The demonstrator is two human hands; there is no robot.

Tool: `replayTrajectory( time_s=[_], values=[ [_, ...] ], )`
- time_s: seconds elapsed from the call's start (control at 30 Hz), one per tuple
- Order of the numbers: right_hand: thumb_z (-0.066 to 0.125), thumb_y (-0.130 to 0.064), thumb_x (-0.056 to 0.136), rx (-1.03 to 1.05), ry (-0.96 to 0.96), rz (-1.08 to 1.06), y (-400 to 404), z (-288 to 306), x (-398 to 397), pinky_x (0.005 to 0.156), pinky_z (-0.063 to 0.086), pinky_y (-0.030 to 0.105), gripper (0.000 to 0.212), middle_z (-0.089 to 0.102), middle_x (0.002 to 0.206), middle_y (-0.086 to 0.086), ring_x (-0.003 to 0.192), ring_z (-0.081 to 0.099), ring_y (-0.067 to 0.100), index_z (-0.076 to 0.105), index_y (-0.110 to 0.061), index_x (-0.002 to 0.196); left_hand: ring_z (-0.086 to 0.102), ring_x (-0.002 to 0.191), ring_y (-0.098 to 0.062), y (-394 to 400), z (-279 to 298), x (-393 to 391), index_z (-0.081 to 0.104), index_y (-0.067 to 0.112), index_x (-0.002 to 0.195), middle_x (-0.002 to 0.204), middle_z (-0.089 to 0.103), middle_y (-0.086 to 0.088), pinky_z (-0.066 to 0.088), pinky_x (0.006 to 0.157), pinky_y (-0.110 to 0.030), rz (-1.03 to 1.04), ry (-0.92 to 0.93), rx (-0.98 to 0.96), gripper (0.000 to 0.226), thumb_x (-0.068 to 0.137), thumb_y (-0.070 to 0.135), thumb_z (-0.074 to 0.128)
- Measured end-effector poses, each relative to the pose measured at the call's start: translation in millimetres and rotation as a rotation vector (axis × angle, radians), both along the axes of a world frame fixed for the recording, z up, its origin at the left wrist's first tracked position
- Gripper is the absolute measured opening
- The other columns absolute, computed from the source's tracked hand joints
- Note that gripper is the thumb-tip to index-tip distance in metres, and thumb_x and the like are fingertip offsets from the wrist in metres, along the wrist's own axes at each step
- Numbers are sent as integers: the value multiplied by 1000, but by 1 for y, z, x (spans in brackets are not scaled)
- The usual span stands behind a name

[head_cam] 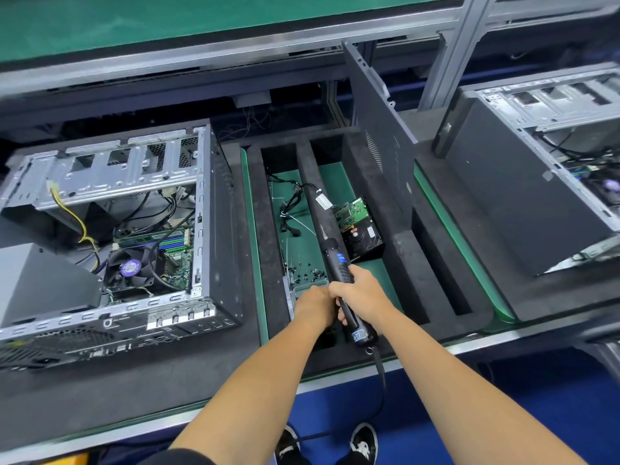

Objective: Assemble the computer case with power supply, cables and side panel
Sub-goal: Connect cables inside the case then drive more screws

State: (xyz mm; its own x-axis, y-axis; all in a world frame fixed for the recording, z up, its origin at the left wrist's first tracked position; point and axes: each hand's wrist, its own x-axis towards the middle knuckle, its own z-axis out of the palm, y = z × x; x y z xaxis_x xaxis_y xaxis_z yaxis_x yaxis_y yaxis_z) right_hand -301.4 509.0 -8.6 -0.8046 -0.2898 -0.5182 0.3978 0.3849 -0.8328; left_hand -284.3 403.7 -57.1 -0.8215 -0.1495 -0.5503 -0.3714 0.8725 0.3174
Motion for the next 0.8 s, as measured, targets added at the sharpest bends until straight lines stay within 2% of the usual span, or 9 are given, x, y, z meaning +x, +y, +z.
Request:
replayTrajectory(
  time_s=[0.13, 0.3, 0.33, 0.4, 0.47, 0.53, 0.6, 0.7, 0.8],
  values=[
    [65, -10, 80, 2, -4, -2, 0, 0, 0, 44, 48, 30, 20, 57, 68, 13, 46, 55, 28, 51, -7, 94, 64, 98, -28, -2, 4, -5, 66, 7, 102, 104, 67, -9, 52, 79, -35, 66, -1, 60, 27, 90, 3, 42],
    [64, -9, 80, 2, -1, 6, 0, -1, 0, 45, 49, 30, 17, 59, 71, 11, 46, 57, 26, 53, -10, 93, 59, 78, -29, -5, 20, -13, 54, 4, 81, 90, 61, -14, 44, 63, -33, 219, 111, 118, 8, 86, 1, 49],
    [64, -9, 81, 0, -2, 7, 0, -1, 0, 46, 50, 30, 18, 60, 72, 11, 46, 57, 26, 53, -10, 95, 57, 70, -26, -8, 24, -16, 50, 4, 72, 81, 58, -12, 42, 57, -30, 266, 140, 120, 13, 84, 0, 51],
    [65, -10, 81, -3, -3, 8, 0, -1, 0, 46, 50, 30, 22, 60, 76, 13, 47, 58, 25, 54, -6, 100, 41, 53, -15, -18, 34, -24, 40, 7, 56, 61, 45, -5, 32, 46, -25, 354, 205, 153, 29, 80, 1, 55],
    [64, -10, 82, -3, -5, 15, 1, 0, 1, 46, 51, 30, 25, 58, 78, 13, 47, 58, 24, 54, -2, 104, 31, 47, -13, -29, 49, -31, 33, 9, 49, 51, 36, -1, 25, 42, -24, 403, 267, 193, 36, 76, 2, 56],
    [64, -10, 84, -4, -10, 22, 2, 2, 1, 46, 51, 30, 26, 57, 81, 14, 47, 58, 23, 53, -1, 106, 42, 45, -14, -40, 62, -39, 38, 10, 45, 38, 40, 4, 36, 45, -21, 534, 319, 306, 36, 72, 0, 59],
    [63, -10, 85, -3, -17, 26, 2, 3, 2, 47, 51, 30, 22, 56, 83, 15, 47, 58, 24, 52, -1, 101, 57, 54, -21, -50, 74, -42, 41, 12, 44, 30, 42, 6, 53, 59, -32, 676, 380, 453, 36, 69, -5, 60],
    [62, -7, 83, -17, -19, 22, 0, 7, 4, 50, 52, 34, 15, 55, 80, 16, 48, 56, 26, 48, -7, 89, 61, 63, -23, -58, 89, -42, 47, 17, 45, 37, 51, 6, 57, 73, -42, 768, 470, 592, 36, 70, -6, 58],
    [61, -5, 83, -90, -29, 3, -2, 15, 8, 49, 51, 33, 13, 53, 75, 13, 48, 54, 26, 49, -7, 87, 59, 55, -16, -60, 106, -40, 55, 10, 60, 57, 62, -2, 56, 65, -31, 788, 514, 664, 18, 72, -4, 56]
  ],
)
